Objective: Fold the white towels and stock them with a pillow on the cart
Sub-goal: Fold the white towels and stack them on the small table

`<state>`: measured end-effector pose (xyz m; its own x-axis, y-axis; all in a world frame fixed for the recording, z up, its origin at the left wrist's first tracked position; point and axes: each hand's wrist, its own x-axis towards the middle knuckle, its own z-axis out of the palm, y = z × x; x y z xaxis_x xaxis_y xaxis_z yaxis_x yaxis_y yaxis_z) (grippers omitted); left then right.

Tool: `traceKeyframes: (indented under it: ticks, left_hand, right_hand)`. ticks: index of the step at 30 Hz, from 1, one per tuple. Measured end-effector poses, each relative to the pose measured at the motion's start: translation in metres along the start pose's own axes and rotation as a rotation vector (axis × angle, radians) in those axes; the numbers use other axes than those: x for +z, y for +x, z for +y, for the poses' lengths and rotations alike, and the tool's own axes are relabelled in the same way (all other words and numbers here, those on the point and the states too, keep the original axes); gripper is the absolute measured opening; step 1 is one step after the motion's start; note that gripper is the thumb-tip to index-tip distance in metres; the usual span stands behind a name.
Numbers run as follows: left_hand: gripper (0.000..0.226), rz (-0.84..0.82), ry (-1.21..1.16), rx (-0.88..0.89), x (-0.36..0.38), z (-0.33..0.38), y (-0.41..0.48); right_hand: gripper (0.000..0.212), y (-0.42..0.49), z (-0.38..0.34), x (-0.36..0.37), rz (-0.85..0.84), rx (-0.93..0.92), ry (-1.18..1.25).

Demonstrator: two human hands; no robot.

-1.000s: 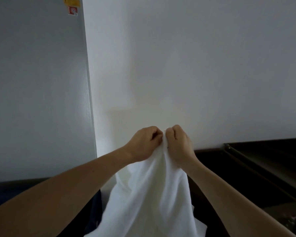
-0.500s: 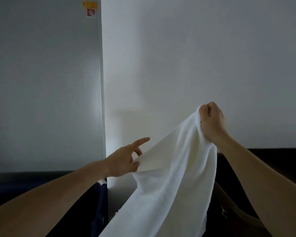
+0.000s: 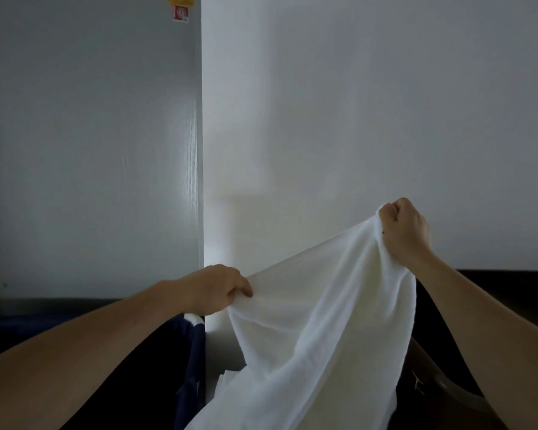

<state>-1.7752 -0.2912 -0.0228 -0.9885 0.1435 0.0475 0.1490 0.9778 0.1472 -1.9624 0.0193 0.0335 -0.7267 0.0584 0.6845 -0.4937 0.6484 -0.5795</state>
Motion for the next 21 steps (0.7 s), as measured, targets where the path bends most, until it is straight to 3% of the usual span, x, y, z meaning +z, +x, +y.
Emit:
traceKeyframes:
  ticks: [7,11,15,21]
  left_hand:
    - [0.028,-0.140,-0.079,-0.073,0.016,-0.021,0.000]
    - [0.026,0.185,-0.412,-0.184,0.021,-0.043,-0.013]
    - [0.036,0.490,-0.368,-0.308,0.014,-0.046,-0.009]
    - [0.019,0.707,-0.905,-0.298,0.001,-0.042,-0.017]
  right_hand:
    - [0.028,0.002,0.007,-0.010,0.023,0.052,-0.009]
    - [0.029,0.004,0.017,-0.017,0.022,0.073,-0.041]
    - [0.030,-0.001,0.010,-0.008,0.004,0.057,-0.049]
    - [0.028,-0.001,0.005,-0.005,0.020,0.076,-0.026]
